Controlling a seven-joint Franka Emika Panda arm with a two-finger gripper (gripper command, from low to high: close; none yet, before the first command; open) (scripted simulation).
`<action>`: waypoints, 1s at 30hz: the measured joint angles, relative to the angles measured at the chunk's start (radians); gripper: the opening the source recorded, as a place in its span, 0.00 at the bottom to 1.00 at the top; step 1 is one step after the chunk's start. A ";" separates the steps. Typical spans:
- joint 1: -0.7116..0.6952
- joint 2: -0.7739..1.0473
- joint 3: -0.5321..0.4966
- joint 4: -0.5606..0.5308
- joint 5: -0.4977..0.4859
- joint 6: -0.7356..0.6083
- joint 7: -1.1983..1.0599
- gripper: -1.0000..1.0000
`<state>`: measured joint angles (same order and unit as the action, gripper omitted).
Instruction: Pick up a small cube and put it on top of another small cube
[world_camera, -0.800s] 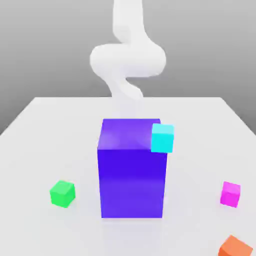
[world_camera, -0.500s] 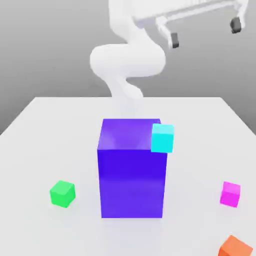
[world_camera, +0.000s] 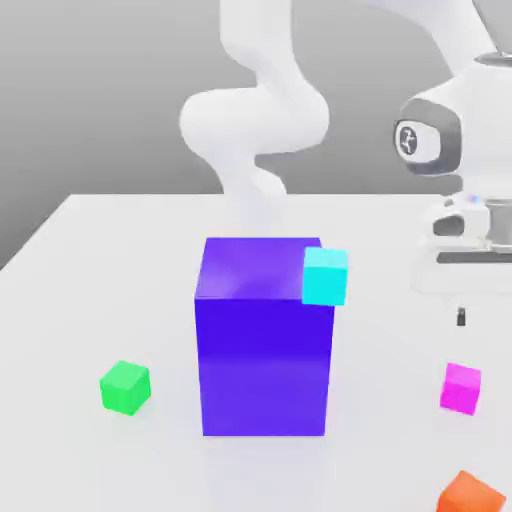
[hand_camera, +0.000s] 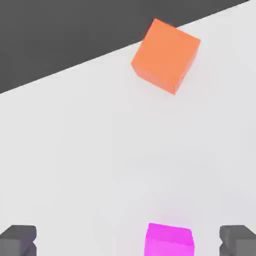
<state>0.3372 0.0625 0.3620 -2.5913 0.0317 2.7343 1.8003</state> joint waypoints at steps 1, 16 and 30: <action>0.024 0.032 -0.014 -0.011 -0.050 0.016 0.074 0.50; 0.217 0.308 -0.212 0.009 -0.312 0.210 0.360 0.00; 0.060 0.047 -0.102 0.033 -0.057 0.096 0.101 0.00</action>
<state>0.3975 0.1098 0.2599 -2.5586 -0.0248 2.8305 1.9010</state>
